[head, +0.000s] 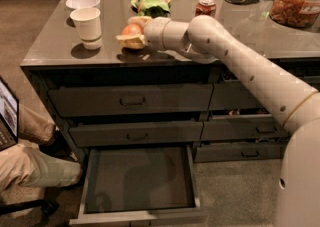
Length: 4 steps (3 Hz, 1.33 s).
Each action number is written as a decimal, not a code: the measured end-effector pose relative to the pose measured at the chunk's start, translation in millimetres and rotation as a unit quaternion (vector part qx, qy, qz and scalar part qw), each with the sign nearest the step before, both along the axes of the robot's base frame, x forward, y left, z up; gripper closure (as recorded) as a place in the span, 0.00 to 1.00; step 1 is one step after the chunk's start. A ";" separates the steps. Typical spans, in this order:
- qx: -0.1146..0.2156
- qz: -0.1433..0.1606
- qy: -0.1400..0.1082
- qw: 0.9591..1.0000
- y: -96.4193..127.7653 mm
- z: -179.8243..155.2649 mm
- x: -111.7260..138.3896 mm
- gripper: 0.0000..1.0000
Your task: Pick orange from bottom drawer and place on counter
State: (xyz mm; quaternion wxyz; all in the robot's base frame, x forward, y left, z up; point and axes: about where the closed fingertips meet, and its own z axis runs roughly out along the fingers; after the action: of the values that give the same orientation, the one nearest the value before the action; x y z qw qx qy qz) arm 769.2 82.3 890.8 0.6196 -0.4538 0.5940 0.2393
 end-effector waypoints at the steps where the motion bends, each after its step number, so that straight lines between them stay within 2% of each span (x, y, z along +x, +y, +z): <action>1: 0.004 -0.012 -0.015 1.000 -16.3 15.0 8.1 1.00; 2: 0.005 -0.011 -0.007 1.000 -23.4 13.7 13.8 1.00; 3: 0.000 -0.001 0.019 1.000 -26.9 1.9 18.7 0.97; 4: -0.002 0.002 0.032 0.999 -29.3 -1.8 19.7 0.74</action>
Offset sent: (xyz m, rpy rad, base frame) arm 0.0218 -0.0393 0.0119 0.0072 0.0067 -0.0283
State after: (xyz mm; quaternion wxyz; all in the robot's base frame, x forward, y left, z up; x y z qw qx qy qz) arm 788.9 53.0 889.0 0.5986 -0.4484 0.6134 0.2538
